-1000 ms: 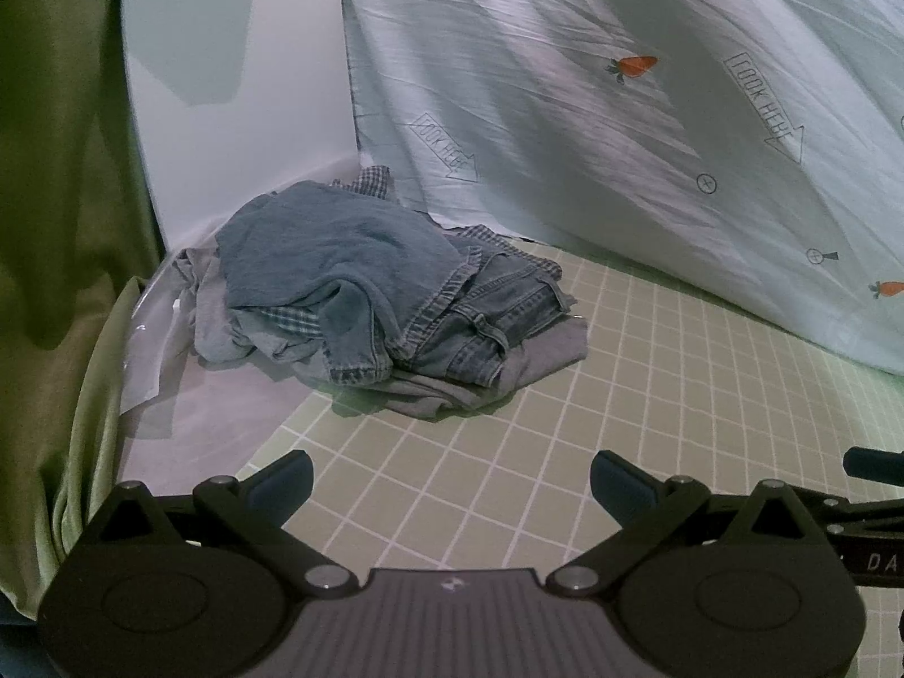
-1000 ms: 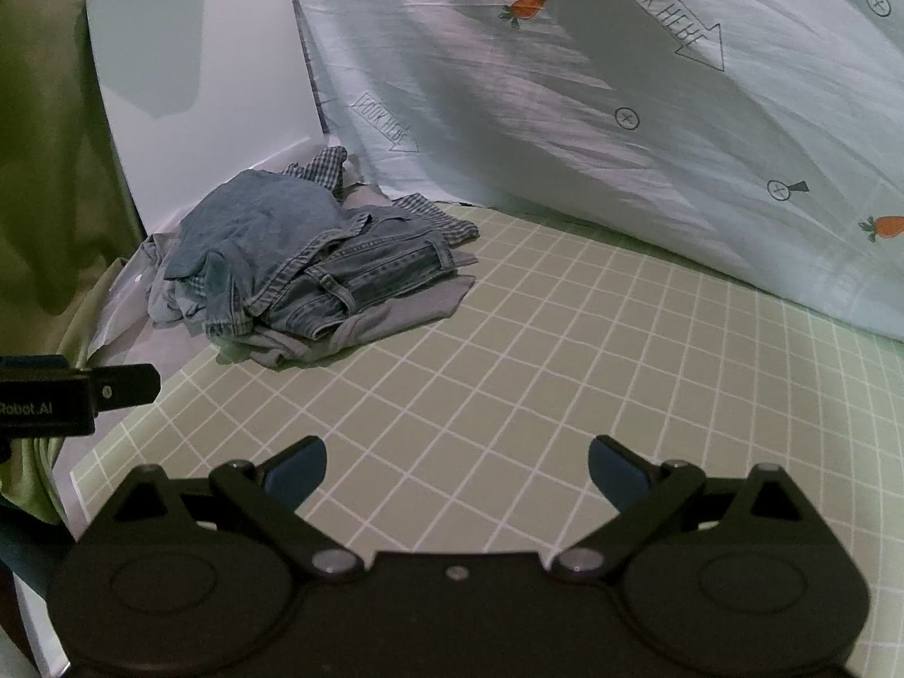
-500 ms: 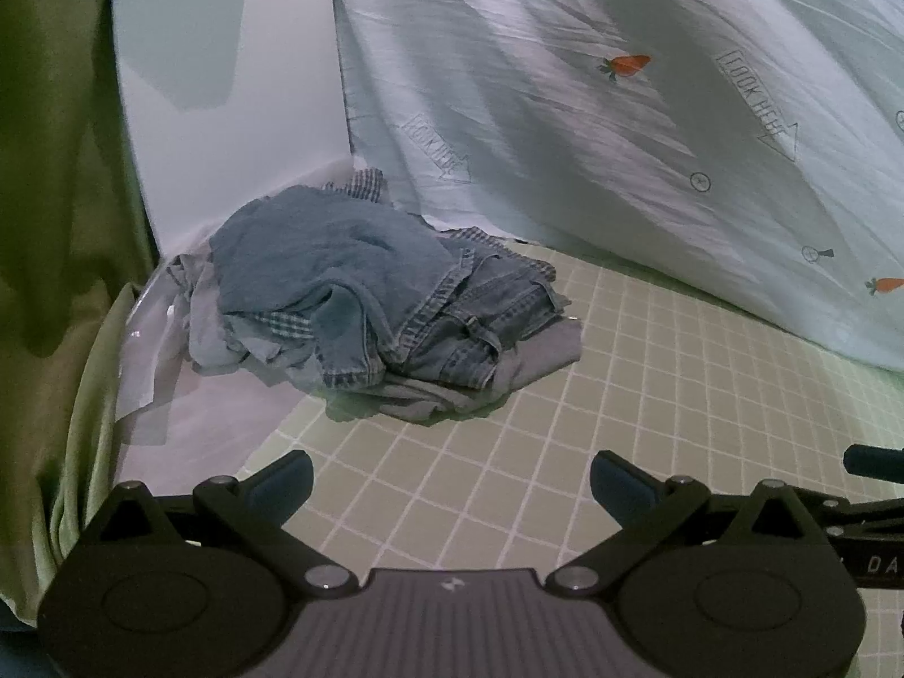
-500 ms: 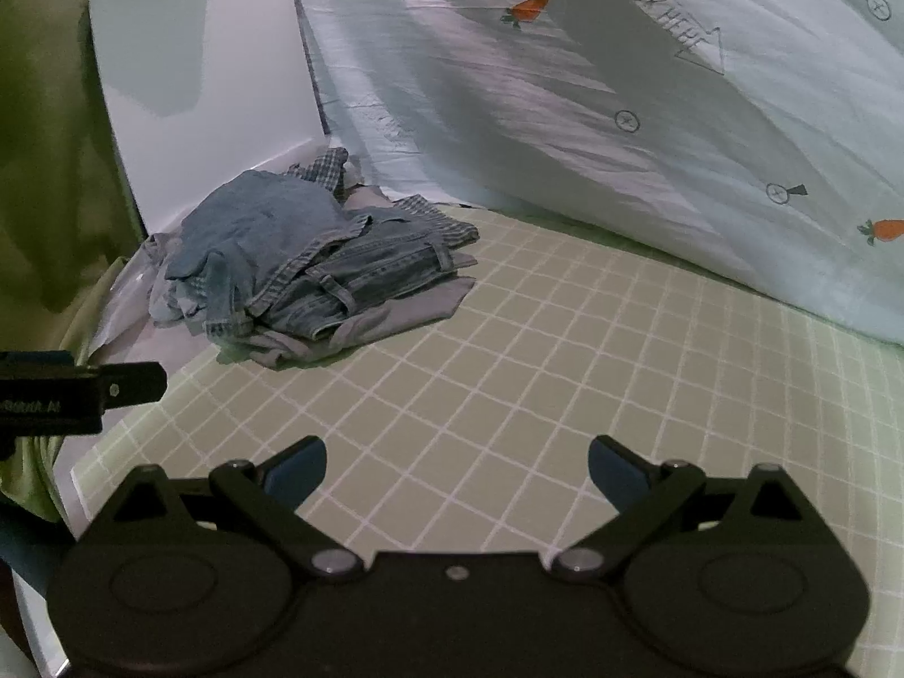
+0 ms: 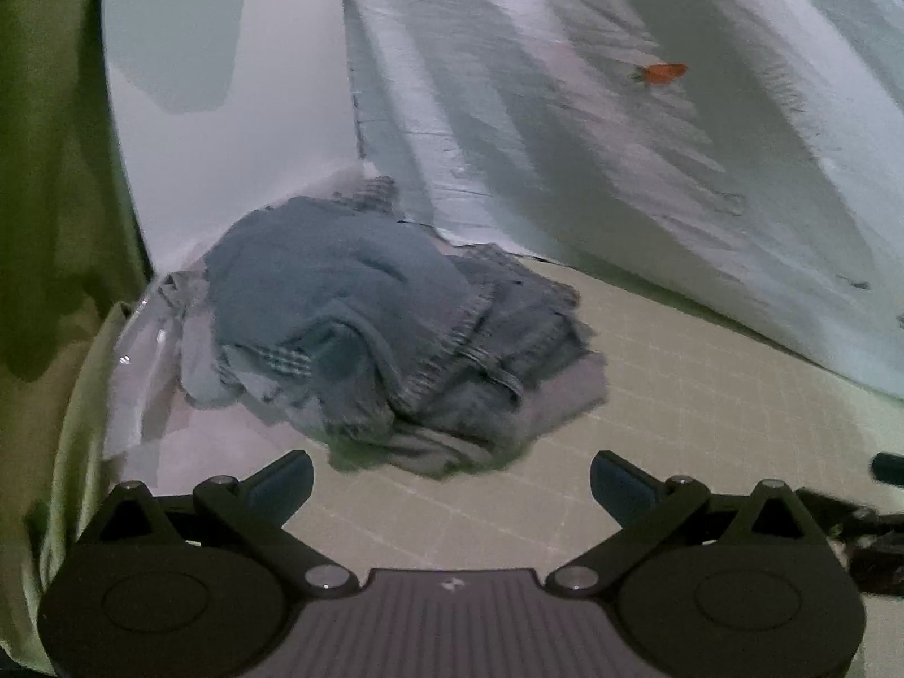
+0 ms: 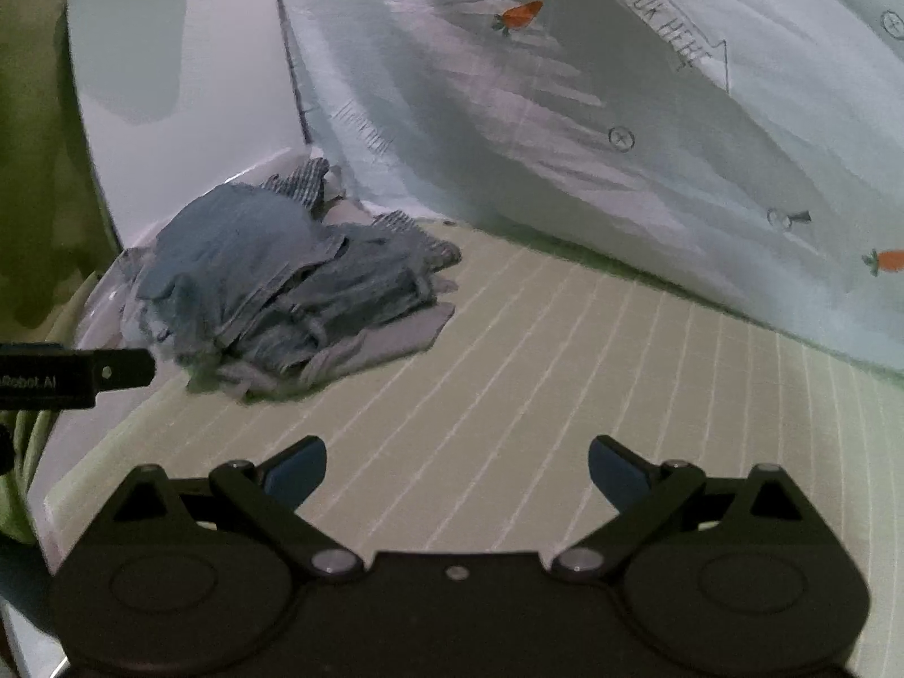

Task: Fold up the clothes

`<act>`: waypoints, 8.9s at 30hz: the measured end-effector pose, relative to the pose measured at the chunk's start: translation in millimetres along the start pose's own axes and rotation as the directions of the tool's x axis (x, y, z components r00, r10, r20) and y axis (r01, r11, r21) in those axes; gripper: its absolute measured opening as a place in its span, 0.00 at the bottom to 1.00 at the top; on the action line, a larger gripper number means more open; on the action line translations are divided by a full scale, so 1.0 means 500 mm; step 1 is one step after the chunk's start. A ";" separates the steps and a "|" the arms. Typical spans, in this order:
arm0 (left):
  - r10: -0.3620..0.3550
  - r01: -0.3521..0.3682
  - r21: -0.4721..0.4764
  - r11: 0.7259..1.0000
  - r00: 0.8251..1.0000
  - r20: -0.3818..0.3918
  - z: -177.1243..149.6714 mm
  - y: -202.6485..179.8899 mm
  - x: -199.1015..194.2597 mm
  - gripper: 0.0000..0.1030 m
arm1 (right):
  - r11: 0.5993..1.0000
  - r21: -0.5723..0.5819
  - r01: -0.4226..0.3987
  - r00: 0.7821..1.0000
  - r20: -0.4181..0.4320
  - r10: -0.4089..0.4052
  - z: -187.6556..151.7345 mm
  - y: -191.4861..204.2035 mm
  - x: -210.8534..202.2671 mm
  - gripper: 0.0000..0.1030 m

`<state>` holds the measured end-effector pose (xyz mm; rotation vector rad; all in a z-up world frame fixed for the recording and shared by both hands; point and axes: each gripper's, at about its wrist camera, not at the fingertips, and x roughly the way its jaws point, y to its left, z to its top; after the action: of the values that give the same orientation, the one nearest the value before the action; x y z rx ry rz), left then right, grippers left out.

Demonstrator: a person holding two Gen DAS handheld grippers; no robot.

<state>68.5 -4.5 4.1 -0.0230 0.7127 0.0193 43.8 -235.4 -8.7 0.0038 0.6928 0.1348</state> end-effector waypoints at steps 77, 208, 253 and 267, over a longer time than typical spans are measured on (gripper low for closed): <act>-0.205 0.240 -0.053 0.969 0.910 0.361 0.220 -0.158 -0.205 0.02 | 0.924 0.375 0.066 0.831 0.492 -0.259 0.153 -0.314 -0.293 0.09; -0.233 0.356 0.189 0.915 0.849 -0.474 -0.279 -0.634 0.046 0.78 | 0.740 0.328 0.587 0.809 -0.233 -0.539 -0.340 -0.605 -0.334 0.93; 0.206 -0.225 -0.004 0.974 0.897 -0.392 -0.094 -0.245 0.227 0.16 | 0.581 0.480 0.657 0.751 -0.486 -0.448 -0.081 -0.923 0.154 0.94; 0.045 -0.112 -0.149 0.983 0.920 -0.390 -0.083 -0.174 0.183 0.07 | 0.726 0.433 0.535 0.820 -0.060 -0.569 -0.122 -0.770 -0.250 0.13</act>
<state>113.0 -91.7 -85.9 -0.1645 1.1056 0.1564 -43.0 -635.1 5.4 0.2288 0.6077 -0.6048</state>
